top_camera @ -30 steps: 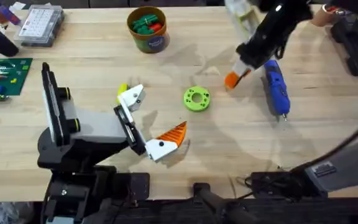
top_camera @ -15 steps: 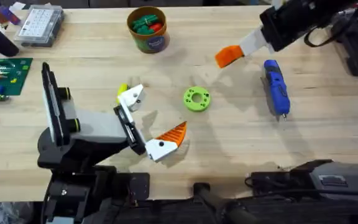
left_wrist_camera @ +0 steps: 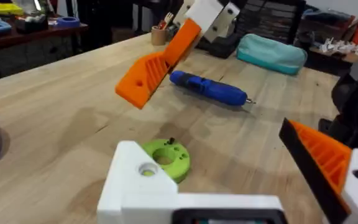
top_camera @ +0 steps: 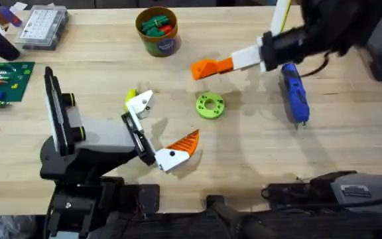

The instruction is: Pick up the gripper from the table and insert it into the empty holder that is missing its gripper. Then pick up a screw, insert it into the mounting hole, and use the screwdriver to tighten it. Finally, clean up the table by picking up the vegetable and placing it into the bucket.

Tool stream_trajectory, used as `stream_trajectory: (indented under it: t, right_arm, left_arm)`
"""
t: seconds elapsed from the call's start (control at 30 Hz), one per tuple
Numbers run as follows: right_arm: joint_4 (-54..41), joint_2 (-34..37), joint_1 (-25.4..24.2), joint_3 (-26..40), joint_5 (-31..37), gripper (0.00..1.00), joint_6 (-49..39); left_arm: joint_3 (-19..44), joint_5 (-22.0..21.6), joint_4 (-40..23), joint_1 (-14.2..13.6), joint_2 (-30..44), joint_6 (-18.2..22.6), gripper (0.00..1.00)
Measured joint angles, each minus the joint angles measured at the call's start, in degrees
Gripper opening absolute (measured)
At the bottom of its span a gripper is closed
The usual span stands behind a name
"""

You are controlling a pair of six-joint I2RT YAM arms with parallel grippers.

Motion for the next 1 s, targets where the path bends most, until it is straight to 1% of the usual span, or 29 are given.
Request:
stream_trajectory:
  t: [0.17,0.33,0.43,0.5,0.57,0.63,0.7,0.8,1.0]
  right_arm:
    - [19.19,0.42,-0.90,-10.67,-10.90,0.006,11.37]
    - [43.34,2.52,-1.68,-17.57,-19.96,0.006,25.72]
    - [61.33,5.43,-1.73,-20.24,-24.92,0.006,37.42]
    - [71.60,7.29,-1.73,-21.16,-27.56,0.006,45.02]
    - [83.92,9.45,-1.73,-21.91,-29.74,0.006,53.67]
    - [92.42,11.28,-1.73,-22.06,-31.12,0.006,61.99]
    - [96.53,12.55,-1.73,-22.10,-32.03,0.006,68.35]
    - [97.19,13.44,-1.50,-22.16,-32.48,0.006,74.72]
    - [97.53,13.55,0.64,-22.45,-32.48,0.006,80.84]
  left_arm:
    - [0.00,0.00,0.00,0.00,0.00,-0.01,0.992]
    - [-0.02,0.00,0.00,0.00,0.02,-0.02,0.992]
    - [0.00,0.00,0.00,0.00,0.02,-0.02,0.992]
    - [-0.02,0.00,0.00,0.00,0.00,-0.02,0.992]
    - [0.00,0.00,0.00,0.00,0.00,-0.02,0.992]
    - [0.00,0.00,0.00,0.00,0.02,-0.02,0.992]
    - [-0.02,0.00,0.00,0.00,0.02,-0.02,0.992]
    - [0.00,0.00,0.00,0.00,0.00,-0.02,0.992]
    - [0.00,0.00,0.00,0.00,0.00,-0.02,0.992]
